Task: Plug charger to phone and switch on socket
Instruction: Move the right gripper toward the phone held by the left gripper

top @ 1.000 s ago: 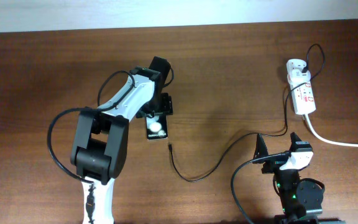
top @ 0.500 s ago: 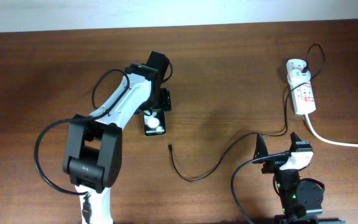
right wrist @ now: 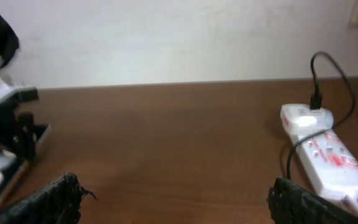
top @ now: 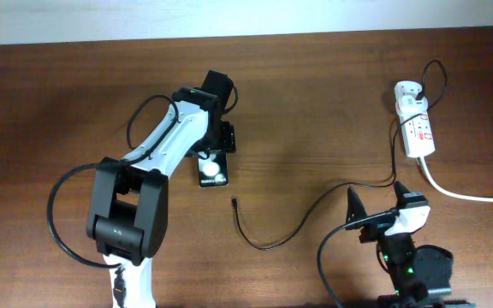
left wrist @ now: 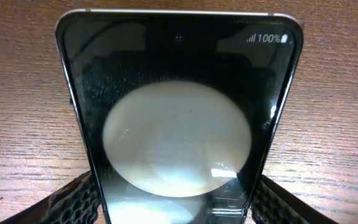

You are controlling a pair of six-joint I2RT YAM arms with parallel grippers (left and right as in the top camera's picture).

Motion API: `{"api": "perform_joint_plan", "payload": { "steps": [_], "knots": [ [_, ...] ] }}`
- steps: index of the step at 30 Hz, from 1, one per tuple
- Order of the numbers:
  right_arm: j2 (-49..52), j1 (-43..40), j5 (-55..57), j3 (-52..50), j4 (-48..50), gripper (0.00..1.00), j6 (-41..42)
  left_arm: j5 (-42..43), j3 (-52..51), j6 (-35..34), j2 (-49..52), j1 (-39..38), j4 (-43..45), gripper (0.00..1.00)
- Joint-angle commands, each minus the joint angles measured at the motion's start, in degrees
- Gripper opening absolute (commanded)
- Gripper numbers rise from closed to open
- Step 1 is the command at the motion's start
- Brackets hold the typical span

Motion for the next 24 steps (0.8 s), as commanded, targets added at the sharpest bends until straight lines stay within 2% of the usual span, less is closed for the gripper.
{"api": "perform_joint_plan", "payload": {
  "steps": [1, 7, 8, 9, 13, 16, 19, 22, 24],
  "knots": [
    [4.8, 0.3, -2.1, 10.9, -4.4, 0.99, 0.4, -0.2, -0.1, 0.7, -2.5, -0.2, -0.4, 0.74],
    [26.9, 0.3, -8.5, 36.0, -23.1, 0.99, 0.4, 2.6, 2.3, 0.7, -2.5, 1.0, -3.9, 0.72],
    [30.2, 0.3, -10.5, 38.9, -25.0, 0.99, 0.4, 2.7, 2.8, 0.7, -2.5, 1.3, -4.6, 0.72],
    [34.1, 0.3, -17.3, 41.8, -25.4, 0.99, 0.4, 3.5, 3.6, 0.9, -2.5, 1.5, -5.9, 0.73],
    [43.3, 0.3, -35.3, 42.4, -25.1, 0.99, 0.4, 7.1, 5.1, 2.3, -2.5, 1.5, -7.1, 0.74],
    [54.6, 0.4, -40.7, 42.4, -25.6, 0.99, 0.4, 10.0, 5.7, 2.3, -2.5, 1.5, -7.4, 0.74],
    [68.9, 1.5, -43.8, 42.4, -24.8, 0.99, 0.4, 17.1, 5.9, 4.8, -2.6, 1.5, -7.9, 0.75],
    [82.6, 6.6, -46.4, 42.4, -16.6, 0.98, 1.4, 21.1, 5.9, 6.7, -2.6, 1.5, -8.0, 0.75],
    [90.6, 10.4, -47.4, 42.4, -7.3, 0.98, 7.5, 22.4, 5.9, 8.1, -2.6, 1.5, -8.0, 0.77]
  ]
}}
